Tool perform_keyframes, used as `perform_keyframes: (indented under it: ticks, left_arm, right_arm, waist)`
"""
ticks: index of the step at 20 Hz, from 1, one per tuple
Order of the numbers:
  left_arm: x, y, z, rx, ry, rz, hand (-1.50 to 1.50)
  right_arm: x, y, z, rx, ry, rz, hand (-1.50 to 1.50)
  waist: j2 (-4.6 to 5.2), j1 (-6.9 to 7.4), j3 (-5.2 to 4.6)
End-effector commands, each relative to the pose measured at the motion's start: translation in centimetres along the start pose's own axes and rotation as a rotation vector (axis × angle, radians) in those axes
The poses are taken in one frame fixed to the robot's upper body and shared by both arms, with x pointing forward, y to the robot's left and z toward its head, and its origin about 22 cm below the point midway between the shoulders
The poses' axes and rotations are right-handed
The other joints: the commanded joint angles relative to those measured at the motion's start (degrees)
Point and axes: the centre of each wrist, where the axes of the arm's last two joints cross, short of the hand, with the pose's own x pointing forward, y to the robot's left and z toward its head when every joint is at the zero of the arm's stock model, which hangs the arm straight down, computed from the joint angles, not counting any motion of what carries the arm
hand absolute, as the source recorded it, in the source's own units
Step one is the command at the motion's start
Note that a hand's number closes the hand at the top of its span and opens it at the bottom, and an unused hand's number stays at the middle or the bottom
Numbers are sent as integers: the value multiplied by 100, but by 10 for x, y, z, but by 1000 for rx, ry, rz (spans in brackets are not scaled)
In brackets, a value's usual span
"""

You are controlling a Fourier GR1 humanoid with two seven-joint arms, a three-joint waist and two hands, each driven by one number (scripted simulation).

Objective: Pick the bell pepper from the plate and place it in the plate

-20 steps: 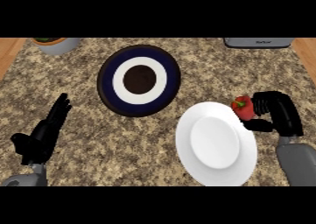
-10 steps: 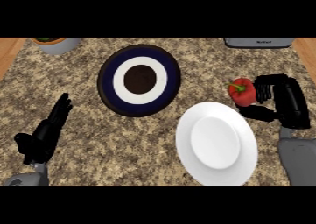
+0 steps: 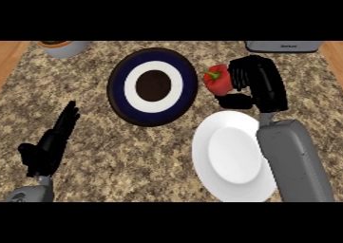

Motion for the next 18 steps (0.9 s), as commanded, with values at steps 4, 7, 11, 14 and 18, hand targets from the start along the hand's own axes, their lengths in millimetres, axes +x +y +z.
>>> perform_keyframes:
  ticks: [4,7,11,14,18]
  left_arm:
    - [12,-4,0,-8,-9,-1,0]
    - [1,12,5,-11,-28,-1,0]
    - [-12,-13,15,-7,-7,-7,0]
    - [15,-3,-15,-33,-26,-12,0]
    - [15,-18,-12,-58,-18,0,0]
  right_arm:
    - [26,54,-46,70,-14,-44,150]
    - [39,76,-50,79,-22,-41,150]
    - [53,83,-66,102,-13,-50,150]
    - [56,103,-70,96,16,-38,150]
    - [53,104,-69,-13,185,-220,-150]
  waist:
    - [21,90,4]
    - [33,126,1]
    - [16,81,2]
    - [49,193,2]
    - [66,328,5]
